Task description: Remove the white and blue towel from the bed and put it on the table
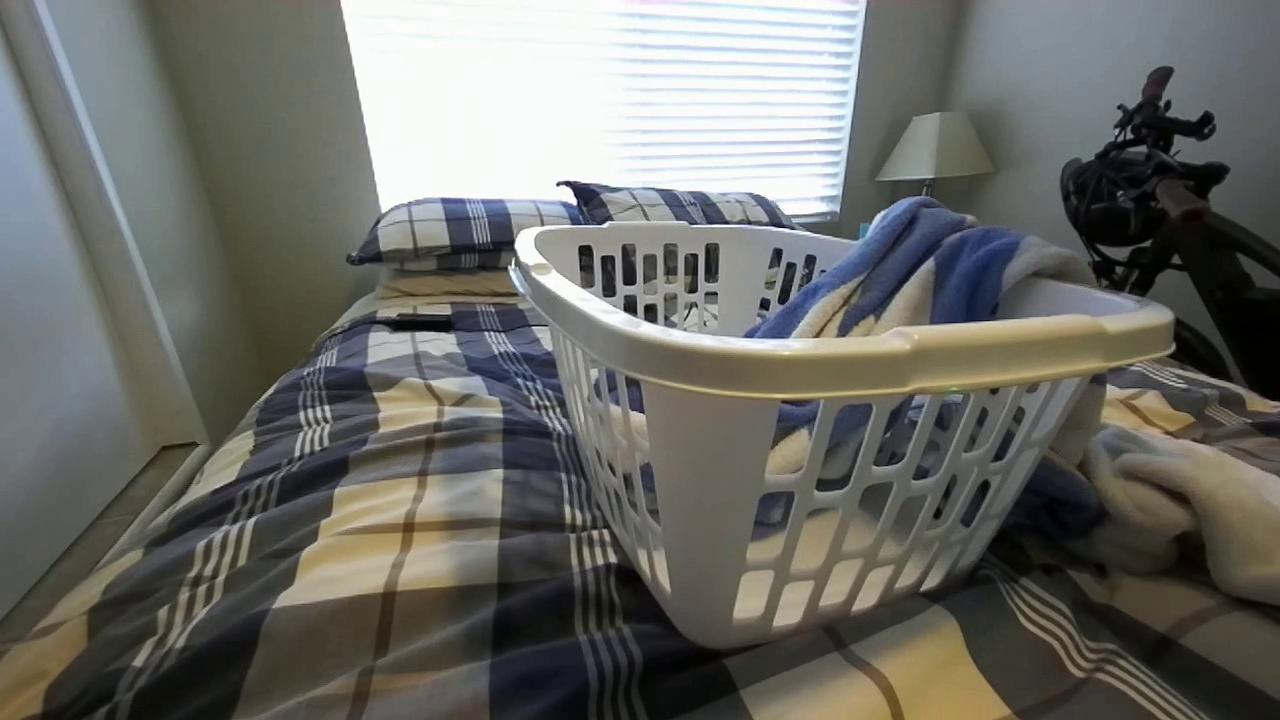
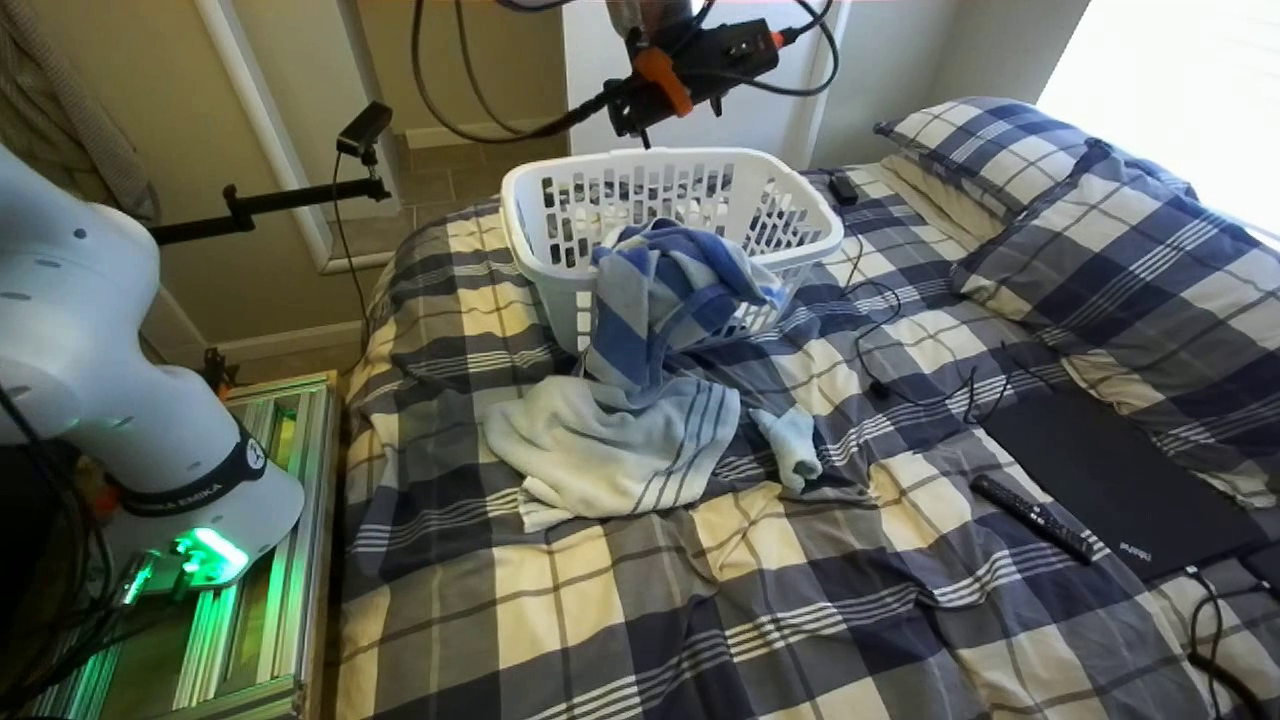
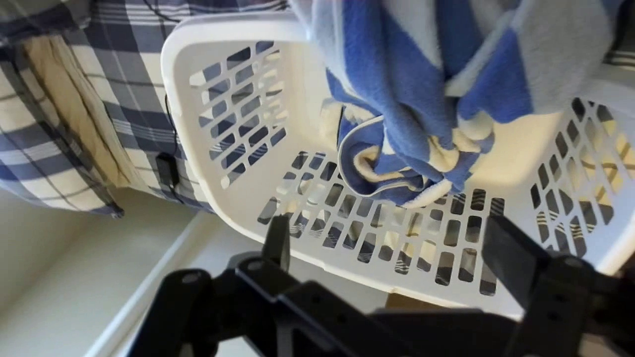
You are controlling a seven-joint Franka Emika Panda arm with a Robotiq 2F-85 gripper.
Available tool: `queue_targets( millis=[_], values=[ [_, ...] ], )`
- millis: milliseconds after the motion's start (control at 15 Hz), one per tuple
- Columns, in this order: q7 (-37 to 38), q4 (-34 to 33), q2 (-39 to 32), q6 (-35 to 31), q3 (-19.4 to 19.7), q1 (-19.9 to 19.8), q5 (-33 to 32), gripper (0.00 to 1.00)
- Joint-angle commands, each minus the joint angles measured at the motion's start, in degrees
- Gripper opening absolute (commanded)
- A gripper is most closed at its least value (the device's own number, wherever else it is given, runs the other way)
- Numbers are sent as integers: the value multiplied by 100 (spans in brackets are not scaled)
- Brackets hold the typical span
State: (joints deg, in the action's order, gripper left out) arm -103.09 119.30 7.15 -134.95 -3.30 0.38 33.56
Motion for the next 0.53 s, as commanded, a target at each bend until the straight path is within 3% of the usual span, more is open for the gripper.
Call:
queue_targets(
  millis=[0, 67, 267, 467],
  values=[
    [807, 1239, 1027, -213, 315, 31, 23, 100],
    [455, 538, 438, -28, 376, 178, -60, 100],
    [717, 1047, 852, -92, 519, 209, -85, 100],
    [772, 1113, 911, -102, 521, 223, -89, 100]
  ],
)
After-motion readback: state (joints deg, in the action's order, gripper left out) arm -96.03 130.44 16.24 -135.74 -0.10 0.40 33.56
